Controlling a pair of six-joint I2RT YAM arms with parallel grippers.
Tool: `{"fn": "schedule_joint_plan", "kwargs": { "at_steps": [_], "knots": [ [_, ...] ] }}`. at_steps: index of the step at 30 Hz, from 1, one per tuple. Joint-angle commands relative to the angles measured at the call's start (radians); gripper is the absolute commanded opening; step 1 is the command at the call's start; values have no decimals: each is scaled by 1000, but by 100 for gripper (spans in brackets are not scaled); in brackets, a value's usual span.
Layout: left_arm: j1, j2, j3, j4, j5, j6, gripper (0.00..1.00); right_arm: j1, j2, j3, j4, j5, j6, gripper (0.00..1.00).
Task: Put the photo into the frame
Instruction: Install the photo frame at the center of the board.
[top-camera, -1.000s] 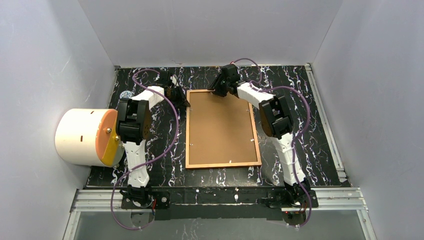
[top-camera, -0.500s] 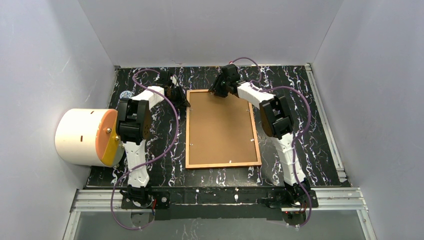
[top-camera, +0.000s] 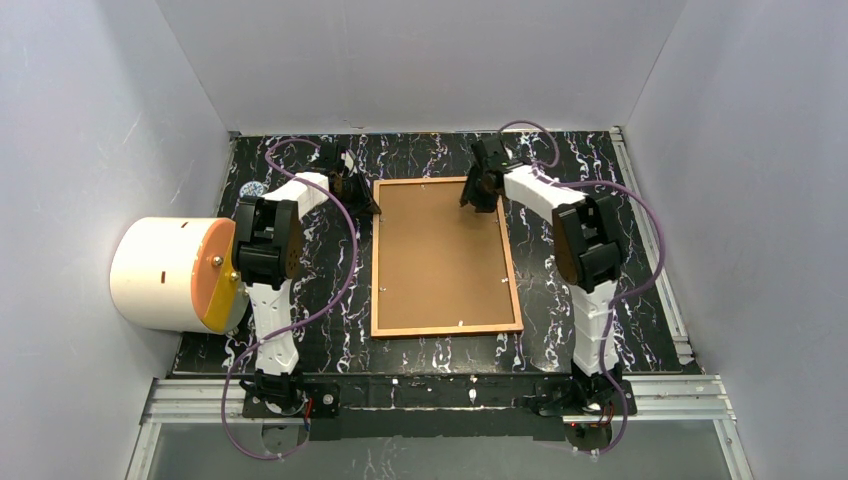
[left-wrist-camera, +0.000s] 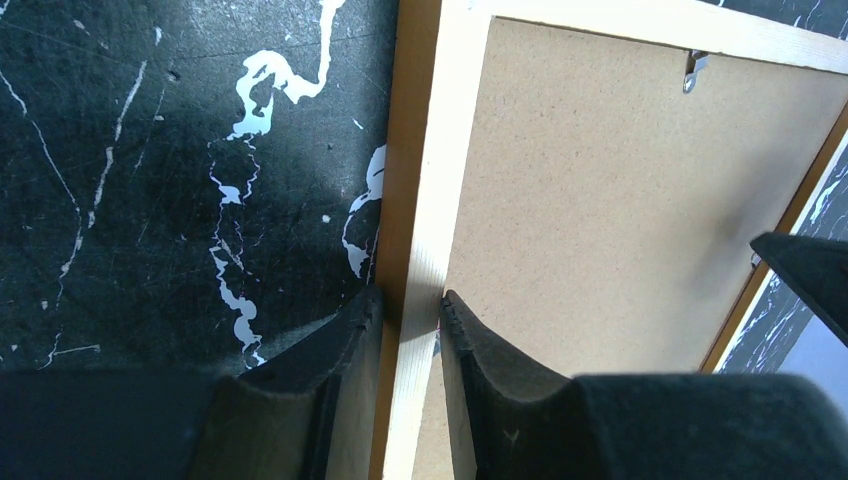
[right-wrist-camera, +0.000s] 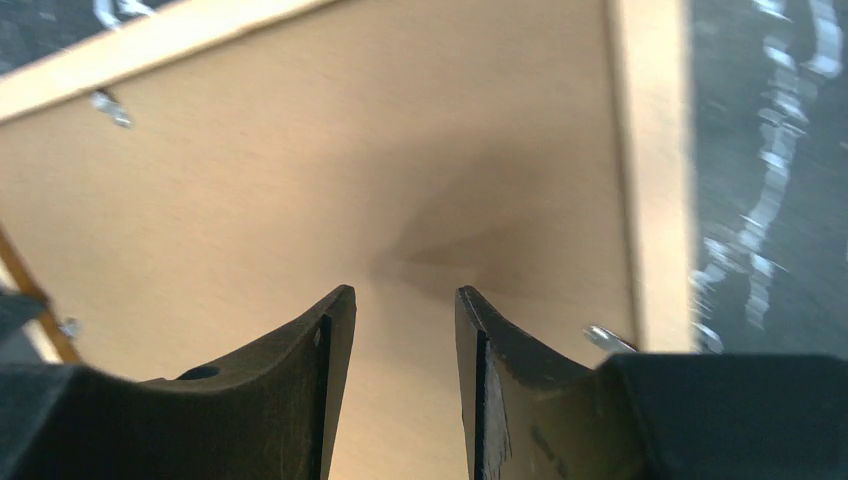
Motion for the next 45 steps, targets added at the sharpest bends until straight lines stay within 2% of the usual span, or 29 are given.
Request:
{"fn": "schedule_joint_plan", "kwargs": {
  "at_steps": [1, 14, 25, 37, 45],
  "knots": [
    [-11, 13, -14, -114, -20, 10, 25, -17, -104, -77, -113, 57, -79, 50],
    [-11, 12, -13, -121, -33, 15, 26, -25, -98, -97, -231, 146, -104, 49],
    [-12, 12, -16, -124, -35, 18, 26, -30, -52, -112, -151, 274, -175, 49],
    [-12, 22, -7, -126, -29, 20, 26, -31, -58, -214, 85, 200, -290, 49],
    [-11, 19, 8, -135, -32, 21, 26, -33, -127, -226, 105, 176, -303, 50]
  ]
}}
